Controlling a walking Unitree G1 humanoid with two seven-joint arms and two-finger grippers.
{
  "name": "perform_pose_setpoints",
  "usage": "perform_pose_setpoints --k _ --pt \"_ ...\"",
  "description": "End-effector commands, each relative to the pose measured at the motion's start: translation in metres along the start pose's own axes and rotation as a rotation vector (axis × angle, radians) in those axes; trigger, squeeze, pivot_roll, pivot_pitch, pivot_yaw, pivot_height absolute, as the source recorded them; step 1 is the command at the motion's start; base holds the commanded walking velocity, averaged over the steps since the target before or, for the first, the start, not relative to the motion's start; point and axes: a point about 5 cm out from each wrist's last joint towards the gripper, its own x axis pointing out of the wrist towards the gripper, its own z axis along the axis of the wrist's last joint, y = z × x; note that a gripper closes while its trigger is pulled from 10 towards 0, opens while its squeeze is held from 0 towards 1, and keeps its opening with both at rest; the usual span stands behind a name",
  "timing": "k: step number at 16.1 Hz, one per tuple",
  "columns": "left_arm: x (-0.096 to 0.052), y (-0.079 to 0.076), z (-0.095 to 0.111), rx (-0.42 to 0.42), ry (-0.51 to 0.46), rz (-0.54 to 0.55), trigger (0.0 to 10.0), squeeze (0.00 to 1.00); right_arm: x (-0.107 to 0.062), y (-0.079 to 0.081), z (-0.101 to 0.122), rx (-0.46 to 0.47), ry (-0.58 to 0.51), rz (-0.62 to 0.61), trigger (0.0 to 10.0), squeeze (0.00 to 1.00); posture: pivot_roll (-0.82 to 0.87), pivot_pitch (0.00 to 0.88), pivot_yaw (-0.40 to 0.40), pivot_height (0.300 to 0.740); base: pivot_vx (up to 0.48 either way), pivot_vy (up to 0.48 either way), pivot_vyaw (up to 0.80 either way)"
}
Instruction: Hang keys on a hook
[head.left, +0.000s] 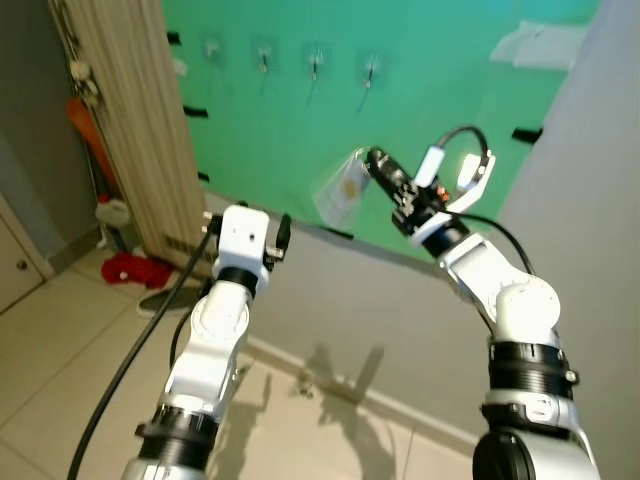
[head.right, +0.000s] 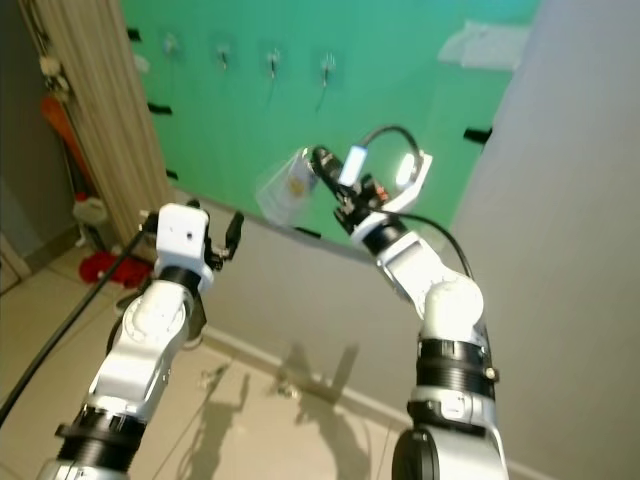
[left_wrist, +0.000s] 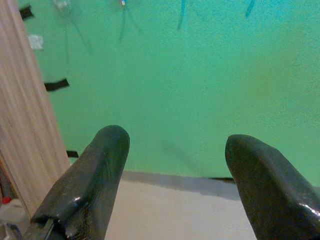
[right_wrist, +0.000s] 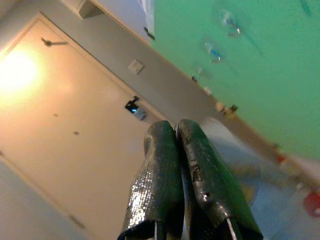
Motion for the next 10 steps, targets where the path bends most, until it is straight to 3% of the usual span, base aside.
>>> perform_pose_setpoints --k 1,3,5,10 --pt "0.002 -0.001 0.011 -0.007 -0.06 -0.026 10.0 0.0 0.005 0.012 0.006 -0.128 -0.038 0.042 10.0 0.0 -0.07 0.0 -0.015 0.74 0.39 0.0 0.0" --pt "0.0 -0.003 0.013 -0.027 -0.077 -0.038 10.0 0.0 0.008 0.023 -0.001 -0.334 -0.017 0.092 10.0 0.0 -0.07 0.0 -0.015 0.74 0.463 0.0 0.0" --pt "-0.001 -0.005 0.011 -0.027 -0.076 -0.046 10.0 0.0 0.009 0.024 -0.006 -0.407 -0.007 0.099 10.0 0.0 -0.07 0.0 -0.016 0.74 0.458 0.0 0.0" --pt "-0.002 -0.006 0.012 -0.032 -0.086 -0.063 10.0 0.0 0.008 0.021 -0.009 -0.448 -0.02 0.095 10.0 0.0 -0.07 0.0 -0.016 0.74 0.458 0.0 0.0"
